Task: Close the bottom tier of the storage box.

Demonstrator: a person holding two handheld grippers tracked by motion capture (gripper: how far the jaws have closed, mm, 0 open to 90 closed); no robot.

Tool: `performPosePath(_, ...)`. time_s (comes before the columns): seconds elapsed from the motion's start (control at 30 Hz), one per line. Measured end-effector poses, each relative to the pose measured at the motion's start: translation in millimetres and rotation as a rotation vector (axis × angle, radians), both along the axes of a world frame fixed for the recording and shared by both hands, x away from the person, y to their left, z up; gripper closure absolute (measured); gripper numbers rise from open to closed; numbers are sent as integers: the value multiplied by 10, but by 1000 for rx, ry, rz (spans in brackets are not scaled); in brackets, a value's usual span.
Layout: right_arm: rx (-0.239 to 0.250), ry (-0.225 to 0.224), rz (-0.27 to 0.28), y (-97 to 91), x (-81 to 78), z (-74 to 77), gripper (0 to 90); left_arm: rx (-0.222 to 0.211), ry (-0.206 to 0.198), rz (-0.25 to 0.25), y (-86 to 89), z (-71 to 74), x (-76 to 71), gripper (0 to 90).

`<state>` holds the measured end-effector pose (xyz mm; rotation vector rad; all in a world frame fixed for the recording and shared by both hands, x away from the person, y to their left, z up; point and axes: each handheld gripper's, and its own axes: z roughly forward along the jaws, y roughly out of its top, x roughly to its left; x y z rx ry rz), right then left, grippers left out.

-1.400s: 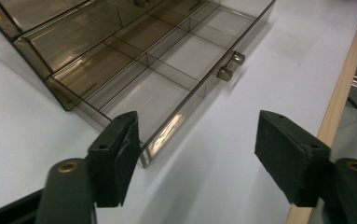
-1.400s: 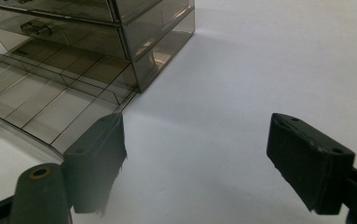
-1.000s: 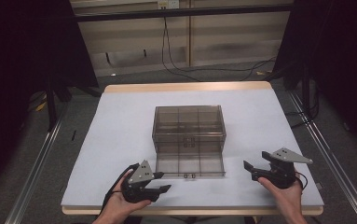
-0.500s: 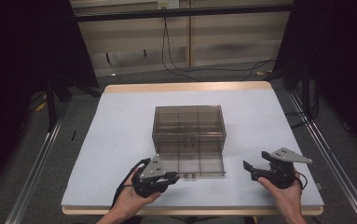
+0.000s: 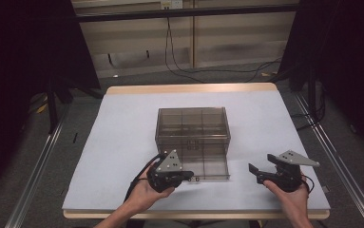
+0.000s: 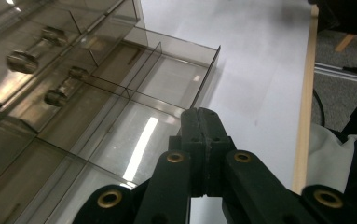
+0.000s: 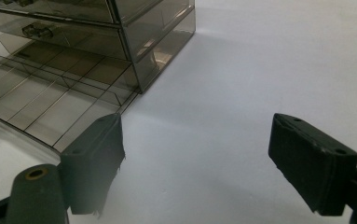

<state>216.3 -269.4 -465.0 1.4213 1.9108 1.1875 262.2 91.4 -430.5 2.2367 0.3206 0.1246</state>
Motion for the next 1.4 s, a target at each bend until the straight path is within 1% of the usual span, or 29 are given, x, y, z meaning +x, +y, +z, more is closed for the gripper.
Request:
performPosePath(0.03, 1, 1, 1, 1, 1, -1, 177, 0, 0, 0, 0, 0, 0, 900)
performPosePath(0.07, 2, 3, 1, 3, 1, -2, 176, 15, 7, -8, -37, -34, 26, 900)
performPosePath(0.13, 1, 2, 4, 3, 2, -2, 176, 18, 14, -18, -54, -48, 39, 900)
performPosePath(0.17, 1, 1, 4, 4, 2, -2, 176, 25, 13, -21, -69, -53, 47, 900)
performPosePath(0.27, 3, 4, 4, 3, 10, -6, 175, 22, 11, -17, -110, -85, 58, 900)
performPosePath(0.3, 3, 4, 4, 4, 10, -6, 175, 21, 18, -15, -123, -101, 55, 900)
performPosePath(0.37, 3, 5, 4, 5, 9, -5, 175, 36, 14, -24, -140, -126, 54, 900)
performPosePath(0.4, 2, 5, 6, 5, 7, -5, 175, 32, 18, -27, -149, -144, 51, 900)
performPosePath(0.43, 0, 5, 5, 6, 4, -5, 175, 36, 13, -31, -152, -152, 53, 900)
performPosePath(0.47, 4, 7, 7, 4, 3, -5, 175, 43, 19, -31, -151, -156, 51, 900)
performPosePath(0.5, 4, 7, 6, 4, 3, -5, 175, 41, 24, -31, -152, -188, 56, 900)
performPosePath(0.57, 5, 6, 5, 3, 2, -5, 175, 46, 29, -34, -152, -206, 59, 900)
performPosePath(0.6, 3, 8, 4, 4, 0, -4, 175, 63, 23, -37, -152, -215, 66, 900)
performPosePath(0.63, 5, 8, 7, 4, 1, -6, 175, 52, 24, -37, -153, -235, 74, 900)
performPosePath(0.7, 4, 9, 8, 4, 0, -6, 175, 59, 31, -31, -147, -237, 93, 900)
performPosePath(0.73, 5, 8, 9, 4, 1, -7, 175, 55, 38, -30, -135, -237, 133, 900)
performPosePath(0.77, 5, 8, 9, 4, 1, -7, 175, 55, 38, -30, -135, -237, 133, 900)
performPosePath(0.8, 4, 9, 9, 4, 0, -8, 175, 69, 37, -27, -120, -228, 152, 900)
performPosePath(0.83, 4, 9, 10, 4, 1, -9, 175, 54, 38, -22, -122, -243, 161, 900)
performPosePath(0.87, 4, 9, 9, 3, 1, -9, 175, 73, 36, -25, -119, -238, 164, 900)
performPosePath(0.9, 4, 9, 9, 3, 1, -9, 175, 61, 34, -24, -123, -253, 160, 900)
performPosePath(1.03, 4, 10, 7, 3, -3, -6, 175, 77, 20, -23, -139, -259, 141, 900)
performPosePath(1.1, 5, 8, 3, 0, -6, -3, 175, 77, 21, -24, -137, -259, 142, 900)
performPosePath(1.13, 9, 7, 4, -2, -7, -2, 175, 57, 24, -22, -134, -262, 142, 900)
performPosePath(1.2, 11, 7, 5, -10, -5, -3, 175, 56, 25, -25, -131, -259, 146, 900)
performPosePath(1.27, 11, 8, 2, -10, -5, -4, 175, 68, 22, -32, -130, -261, 154, 900)
performPosePath(1.3, 11, 10, 2, -10, -3, -5, 175, 61, 20, -33, -140, -276, 148, 900)
performPosePath(1.33, 13, 11, 5, -9, 0, -6, 174, 85, 13, -49, -154, -291, 140, 900)
performPosePath(1.4, 12, 11, 6, -7, 1, -6, 175, 93, 13, -41, -164, -296, 132, 900)
